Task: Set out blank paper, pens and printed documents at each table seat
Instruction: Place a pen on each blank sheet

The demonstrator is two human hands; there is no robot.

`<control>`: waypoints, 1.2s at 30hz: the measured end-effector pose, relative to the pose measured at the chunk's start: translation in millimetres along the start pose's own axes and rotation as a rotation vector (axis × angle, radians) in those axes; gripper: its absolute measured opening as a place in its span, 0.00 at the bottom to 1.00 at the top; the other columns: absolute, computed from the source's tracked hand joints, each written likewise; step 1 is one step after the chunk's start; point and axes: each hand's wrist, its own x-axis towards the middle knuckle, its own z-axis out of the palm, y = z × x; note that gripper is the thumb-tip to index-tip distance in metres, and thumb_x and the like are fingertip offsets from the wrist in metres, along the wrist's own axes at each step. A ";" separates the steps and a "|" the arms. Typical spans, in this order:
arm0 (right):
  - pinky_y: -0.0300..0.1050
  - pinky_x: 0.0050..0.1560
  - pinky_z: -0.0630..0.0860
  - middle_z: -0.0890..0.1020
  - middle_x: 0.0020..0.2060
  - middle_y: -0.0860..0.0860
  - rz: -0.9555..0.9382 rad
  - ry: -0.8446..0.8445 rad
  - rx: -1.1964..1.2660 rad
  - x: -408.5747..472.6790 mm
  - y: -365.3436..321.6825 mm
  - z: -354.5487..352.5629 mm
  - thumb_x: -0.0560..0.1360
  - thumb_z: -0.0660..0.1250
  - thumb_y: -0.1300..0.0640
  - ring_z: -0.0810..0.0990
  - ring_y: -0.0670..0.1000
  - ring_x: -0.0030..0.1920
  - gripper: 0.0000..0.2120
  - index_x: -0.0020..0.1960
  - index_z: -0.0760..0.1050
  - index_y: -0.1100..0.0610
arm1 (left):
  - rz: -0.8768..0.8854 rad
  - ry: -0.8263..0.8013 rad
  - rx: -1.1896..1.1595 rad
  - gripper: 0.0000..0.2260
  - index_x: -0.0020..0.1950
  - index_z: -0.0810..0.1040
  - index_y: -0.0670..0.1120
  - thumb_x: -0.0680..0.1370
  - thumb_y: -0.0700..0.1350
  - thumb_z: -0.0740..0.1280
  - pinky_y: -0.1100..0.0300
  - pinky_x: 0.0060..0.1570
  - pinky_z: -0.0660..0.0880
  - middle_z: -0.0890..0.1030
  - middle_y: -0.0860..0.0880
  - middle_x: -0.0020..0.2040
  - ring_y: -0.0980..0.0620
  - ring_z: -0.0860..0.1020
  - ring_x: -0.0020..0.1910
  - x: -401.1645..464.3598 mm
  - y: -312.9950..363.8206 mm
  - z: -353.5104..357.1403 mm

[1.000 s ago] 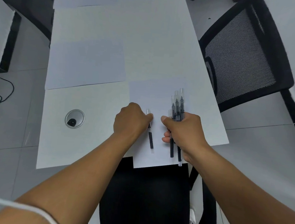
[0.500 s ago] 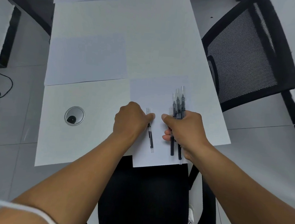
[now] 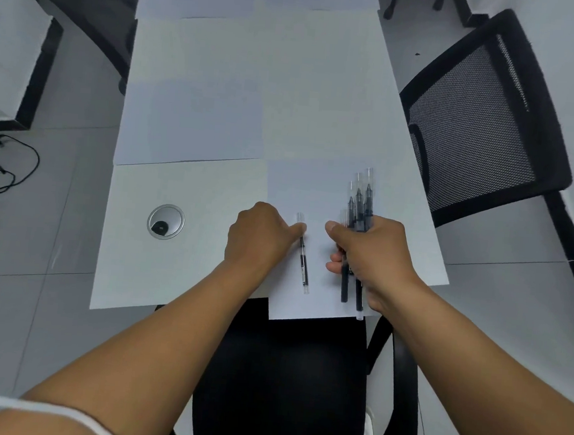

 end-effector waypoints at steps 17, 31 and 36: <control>0.53 0.39 0.87 0.81 0.30 0.48 -0.088 0.019 0.009 -69.8 -54.3 0.2 0.75 0.80 0.55 0.81 0.50 0.30 0.10 0.47 0.84 0.62 | 0.097 0.062 -0.136 0.21 0.33 0.72 0.47 0.78 0.56 0.75 0.56 0.35 0.70 0.76 0.49 0.31 0.43 0.77 0.32 -61.2 21.2 -66.7; 0.52 0.42 0.89 0.84 0.47 0.55 -0.297 -0.135 -0.004 -189.4 -136.9 -27.6 0.81 0.76 0.59 0.83 0.51 0.39 0.04 0.55 0.84 0.56 | 0.214 0.262 -0.209 0.25 0.32 0.65 0.48 0.79 0.55 0.75 0.55 0.35 0.65 0.65 0.49 0.28 0.47 0.63 0.29 -189.0 58.5 -160.5; 0.64 0.50 0.88 0.84 0.49 0.59 -0.363 -0.238 -0.034 -250.6 -152.6 -47.7 0.82 0.75 0.58 0.87 0.49 0.35 0.06 0.57 0.83 0.57 | 0.203 0.314 -0.267 0.22 0.37 0.79 0.42 0.79 0.58 0.75 0.54 0.38 0.72 0.78 0.46 0.34 0.48 0.73 0.33 -265.2 68.2 -180.3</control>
